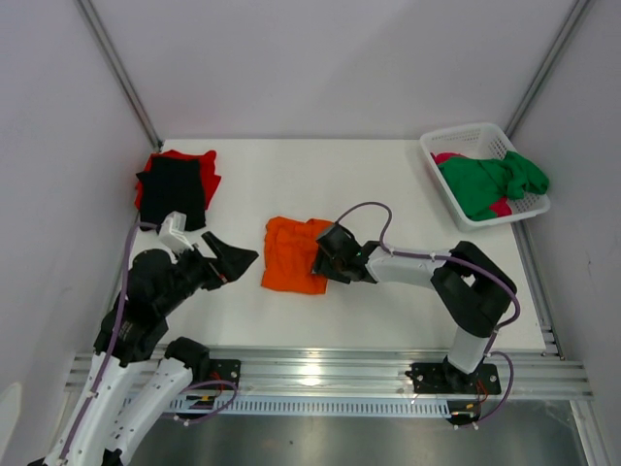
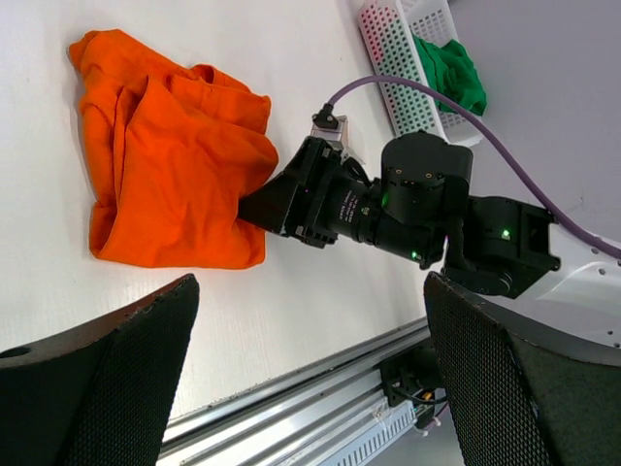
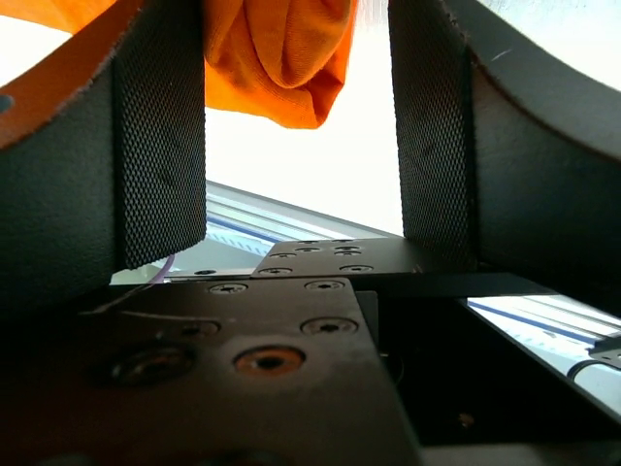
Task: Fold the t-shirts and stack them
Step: Put the neatly folded tshirt into the corner of the board with the left arm
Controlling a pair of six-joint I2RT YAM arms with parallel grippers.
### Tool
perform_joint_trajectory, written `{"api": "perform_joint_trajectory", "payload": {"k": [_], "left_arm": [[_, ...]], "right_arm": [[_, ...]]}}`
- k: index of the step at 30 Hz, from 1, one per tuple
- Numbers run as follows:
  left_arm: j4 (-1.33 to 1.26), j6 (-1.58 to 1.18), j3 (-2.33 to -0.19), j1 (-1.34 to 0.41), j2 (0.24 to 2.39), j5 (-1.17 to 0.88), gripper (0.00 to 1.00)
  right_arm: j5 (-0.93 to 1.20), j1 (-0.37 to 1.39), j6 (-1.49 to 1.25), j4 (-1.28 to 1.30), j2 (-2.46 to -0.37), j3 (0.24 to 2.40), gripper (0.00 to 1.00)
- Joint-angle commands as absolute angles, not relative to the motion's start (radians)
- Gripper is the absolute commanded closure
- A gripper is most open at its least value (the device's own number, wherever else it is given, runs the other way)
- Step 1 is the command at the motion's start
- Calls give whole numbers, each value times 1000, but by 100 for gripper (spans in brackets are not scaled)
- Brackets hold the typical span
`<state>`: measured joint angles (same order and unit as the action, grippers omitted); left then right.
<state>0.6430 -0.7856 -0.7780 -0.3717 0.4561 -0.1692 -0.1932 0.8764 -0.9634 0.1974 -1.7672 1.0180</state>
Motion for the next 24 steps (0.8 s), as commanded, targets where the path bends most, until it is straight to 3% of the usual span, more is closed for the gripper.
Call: {"api": "perform_joint_trajectory", "payload": {"k": [1,6,13,24], "left_arm": [[629,-792,-782,-367,452,-152,0],[640,-779,-773,-367,488,-143,1],[785,-710,-864,-367,814,-132,1],[661,-683,-928,-367,1259,-261,0]], "right_arm": [[-183,873,-936,215,-1784,1048,39],[-183,868,-927,258,-1761,1051,40],[-241,868,-916,319,-1620,982,40],[-341,877,-926,379,-1461,921,39]]}}
